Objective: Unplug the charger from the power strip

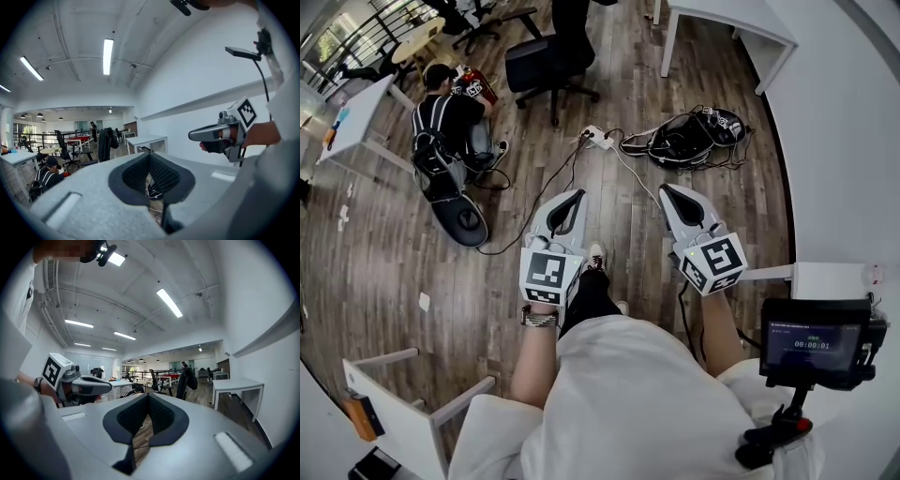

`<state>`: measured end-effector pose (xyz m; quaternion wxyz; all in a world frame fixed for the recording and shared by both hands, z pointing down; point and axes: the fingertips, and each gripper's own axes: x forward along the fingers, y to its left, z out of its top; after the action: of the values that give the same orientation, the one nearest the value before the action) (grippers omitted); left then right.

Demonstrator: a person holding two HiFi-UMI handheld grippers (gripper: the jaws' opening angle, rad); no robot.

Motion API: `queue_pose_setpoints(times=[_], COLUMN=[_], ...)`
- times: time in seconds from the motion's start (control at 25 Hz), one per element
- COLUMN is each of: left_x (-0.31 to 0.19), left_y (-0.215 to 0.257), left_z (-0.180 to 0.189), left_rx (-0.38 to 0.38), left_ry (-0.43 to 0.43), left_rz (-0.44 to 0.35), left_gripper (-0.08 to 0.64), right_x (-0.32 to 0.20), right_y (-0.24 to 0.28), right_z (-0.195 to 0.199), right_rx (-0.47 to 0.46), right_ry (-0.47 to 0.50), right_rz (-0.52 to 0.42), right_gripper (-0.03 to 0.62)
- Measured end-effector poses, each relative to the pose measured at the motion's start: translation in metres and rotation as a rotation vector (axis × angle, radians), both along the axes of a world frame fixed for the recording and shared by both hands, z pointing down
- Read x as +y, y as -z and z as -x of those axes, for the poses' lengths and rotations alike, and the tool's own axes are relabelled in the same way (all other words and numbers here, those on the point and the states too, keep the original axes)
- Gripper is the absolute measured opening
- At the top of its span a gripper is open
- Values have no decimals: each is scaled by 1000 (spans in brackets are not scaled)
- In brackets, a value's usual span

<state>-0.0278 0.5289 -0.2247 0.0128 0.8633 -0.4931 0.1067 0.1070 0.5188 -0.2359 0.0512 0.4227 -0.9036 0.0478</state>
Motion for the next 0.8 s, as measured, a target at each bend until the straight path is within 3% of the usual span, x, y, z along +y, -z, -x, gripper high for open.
queue_pose_setpoints(times=[0.2, 0.6, 0.8], left_x=[-64, -105, -163], left_y=[-12, -17, -21], left_z=[17, 28, 45], left_rx=[3, -5, -8], left_ry=[8, -20, -31], left_rz=[19, 15, 19], left_gripper=[-3, -2, -2], right_x=[-67, -105, -161], right_y=[-9, -8, -9], right_z=[16, 20, 34], right_rx=[4, 5, 11], right_ry=[4, -26, -39], right_rz=[18, 24, 32], right_gripper=[2, 2, 2])
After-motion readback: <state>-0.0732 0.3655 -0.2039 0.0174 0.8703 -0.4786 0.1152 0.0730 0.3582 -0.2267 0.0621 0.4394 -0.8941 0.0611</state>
